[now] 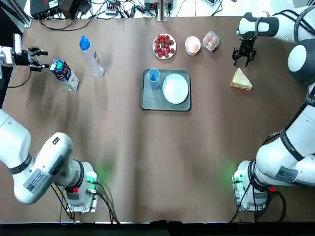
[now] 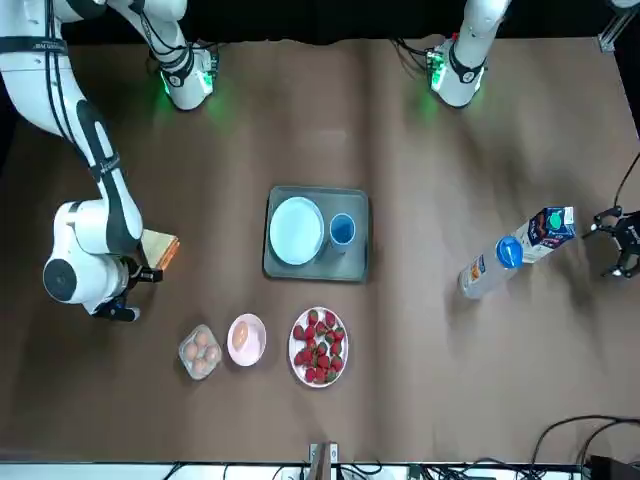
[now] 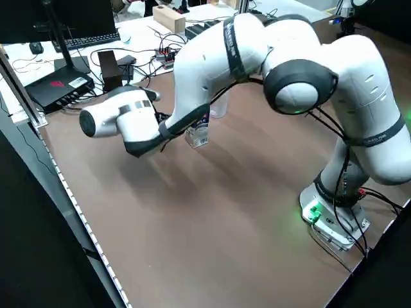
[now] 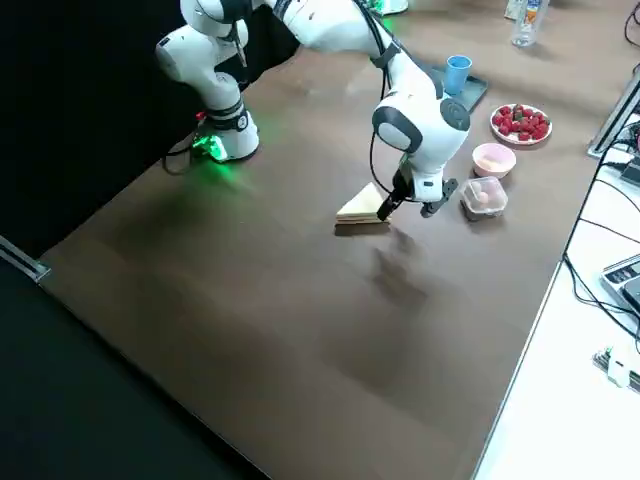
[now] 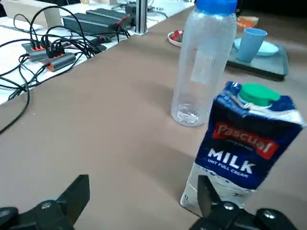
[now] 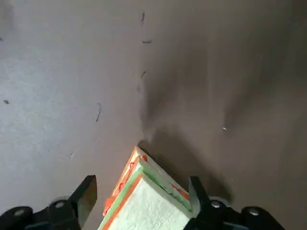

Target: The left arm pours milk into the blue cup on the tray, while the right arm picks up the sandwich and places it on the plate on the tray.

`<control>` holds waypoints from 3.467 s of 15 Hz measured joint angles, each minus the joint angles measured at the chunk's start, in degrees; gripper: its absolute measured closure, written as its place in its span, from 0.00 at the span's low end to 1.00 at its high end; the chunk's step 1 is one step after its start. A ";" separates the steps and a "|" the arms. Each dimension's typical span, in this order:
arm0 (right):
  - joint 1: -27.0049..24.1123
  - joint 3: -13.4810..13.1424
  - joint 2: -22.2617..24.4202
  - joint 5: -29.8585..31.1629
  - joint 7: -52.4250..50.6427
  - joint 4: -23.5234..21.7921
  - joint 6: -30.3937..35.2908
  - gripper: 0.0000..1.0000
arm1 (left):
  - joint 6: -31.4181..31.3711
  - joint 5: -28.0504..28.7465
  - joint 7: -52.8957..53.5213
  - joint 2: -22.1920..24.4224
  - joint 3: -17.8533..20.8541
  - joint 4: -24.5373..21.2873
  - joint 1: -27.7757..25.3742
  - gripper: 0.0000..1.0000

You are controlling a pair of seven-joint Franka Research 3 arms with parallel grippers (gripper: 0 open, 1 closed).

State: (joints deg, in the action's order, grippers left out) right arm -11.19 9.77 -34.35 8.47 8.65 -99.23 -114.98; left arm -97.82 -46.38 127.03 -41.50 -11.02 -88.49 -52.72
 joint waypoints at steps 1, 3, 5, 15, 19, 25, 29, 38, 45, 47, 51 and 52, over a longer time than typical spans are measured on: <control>-0.03 -0.03 -0.64 0.00 0.01 0.00 -0.05 0.15 | 0.00 -0.41 0.77 -1.12 0.00 0.02 -0.02 0.00; -0.02 -0.03 -1.81 0.03 0.01 0.00 -0.15 0.15 | 0.00 -0.44 3.82 -2.63 0.00 0.06 -0.05 0.00; -0.01 -0.03 -2.70 0.04 0.02 0.00 -0.17 0.16 | 0.05 -0.44 9.79 -3.94 0.00 0.06 -0.04 0.00; 0.33 0.12 -3.08 0.04 0.22 0.34 6.72 0.28 | 5.70 -0.23 16.37 -7.35 -0.08 0.08 0.81 0.00; 1.43 0.18 -3.08 0.05 0.22 0.35 6.91 0.52 | 6.28 2.58 16.37 -8.22 -0.09 0.07 2.23 0.00; 1.58 0.15 -3.05 0.31 0.20 0.45 7.38 0.82 | 6.37 4.63 16.37 -8.47 0.05 0.06 1.84 0.00; 1.66 0.20 -3.02 0.34 0.19 1.16 7.48 0.85 | 7.12 4.71 16.37 -8.54 0.25 -0.14 -0.17 0.00; 3.36 9.92 -0.36 -4.19 6.41 9.94 21.14 0.85 | 11.20 5.49 16.38 -8.85 -0.01 -3.59 -3.49 0.00; 15.41 14.63 -0.05 -8.08 29.30 12.29 11.82 0.85 | 11.21 3.44 16.75 -8.84 -1.59 -4.47 -2.29 0.00; 19.36 14.59 -0.85 -8.10 33.97 12.28 6.92 0.85 | 11.21 3.01 16.88 -8.85 -1.64 -4.47 -2.11 0.00; 24.02 14.31 -3.97 -8.09 38.12 12.24 -3.31 0.85 | 11.19 2.24 16.95 -8.85 -1.66 -4.47 -1.45 0.00; 24.44 14.20 -4.87 -8.07 38.12 12.24 -5.36 0.85 | 11.19 2.20 16.96 -8.85 -1.67 -4.47 -1.12 0.00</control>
State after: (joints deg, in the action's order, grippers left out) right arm 13.25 23.97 -39.22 0.40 46.77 -86.99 -120.33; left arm -86.63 -44.18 143.99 -50.35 -12.69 -92.95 -53.84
